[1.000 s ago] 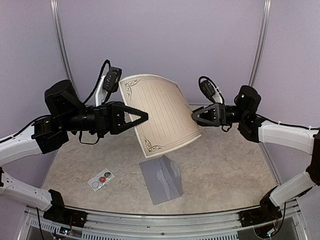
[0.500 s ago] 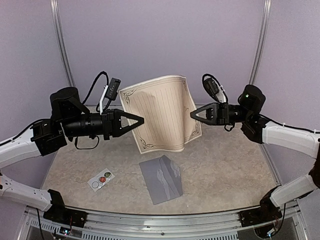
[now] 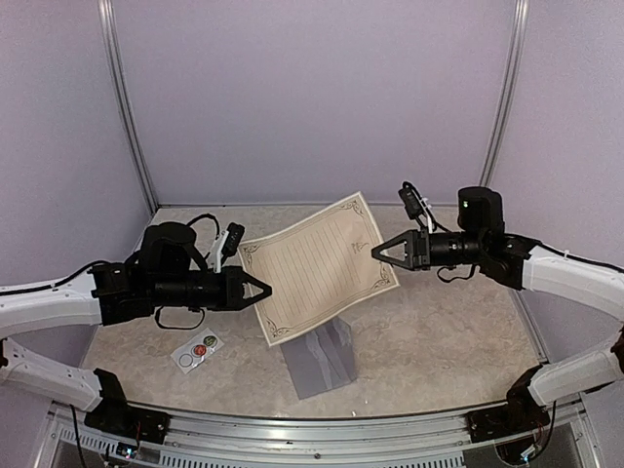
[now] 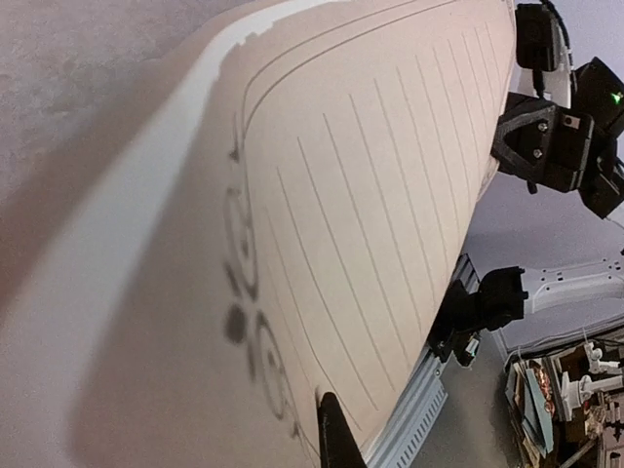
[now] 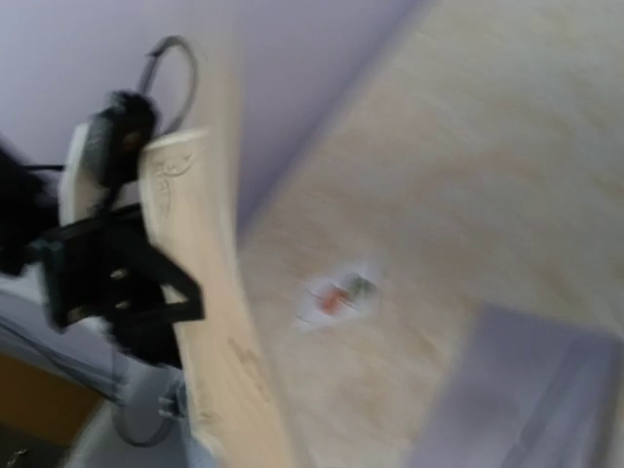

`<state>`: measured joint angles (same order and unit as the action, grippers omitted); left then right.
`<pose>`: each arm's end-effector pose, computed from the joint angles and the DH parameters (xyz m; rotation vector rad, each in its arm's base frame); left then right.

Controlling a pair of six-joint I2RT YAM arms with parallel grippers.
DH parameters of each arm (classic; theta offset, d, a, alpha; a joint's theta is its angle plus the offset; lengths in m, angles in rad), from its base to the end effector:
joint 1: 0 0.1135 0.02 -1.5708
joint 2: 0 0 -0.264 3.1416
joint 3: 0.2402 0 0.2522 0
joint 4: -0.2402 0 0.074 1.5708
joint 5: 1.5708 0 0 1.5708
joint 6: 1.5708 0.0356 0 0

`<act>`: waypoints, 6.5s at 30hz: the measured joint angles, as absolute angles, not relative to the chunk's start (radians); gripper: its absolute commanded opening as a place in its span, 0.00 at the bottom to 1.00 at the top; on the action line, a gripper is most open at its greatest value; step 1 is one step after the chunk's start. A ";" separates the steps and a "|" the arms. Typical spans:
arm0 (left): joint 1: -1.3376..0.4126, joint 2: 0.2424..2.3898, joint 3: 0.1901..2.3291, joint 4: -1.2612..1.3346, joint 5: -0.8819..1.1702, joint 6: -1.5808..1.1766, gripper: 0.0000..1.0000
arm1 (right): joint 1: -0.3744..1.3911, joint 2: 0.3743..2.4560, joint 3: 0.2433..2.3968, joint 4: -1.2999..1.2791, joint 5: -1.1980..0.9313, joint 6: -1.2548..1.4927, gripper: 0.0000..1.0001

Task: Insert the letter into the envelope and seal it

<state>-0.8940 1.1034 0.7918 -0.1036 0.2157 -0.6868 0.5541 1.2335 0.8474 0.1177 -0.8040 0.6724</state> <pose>0.1520 -0.2013 0.2873 0.3805 2.1633 -1.1821 0.2223 0.1677 0.2998 -0.5195 1.9997 1.5454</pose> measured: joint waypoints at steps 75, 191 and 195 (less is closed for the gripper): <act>-0.932 1.552 0.464 0.360 0.214 -0.799 0.00 | 0.611 1.689 0.877 -0.228 -0.244 0.487 0.67; -0.887 1.548 0.416 0.494 0.257 -0.862 0.40 | 0.932 1.921 1.032 0.112 -0.610 0.570 0.59; -0.886 1.589 0.418 0.515 0.257 -0.879 0.35 | 0.936 1.921 1.021 0.130 -0.624 0.582 0.59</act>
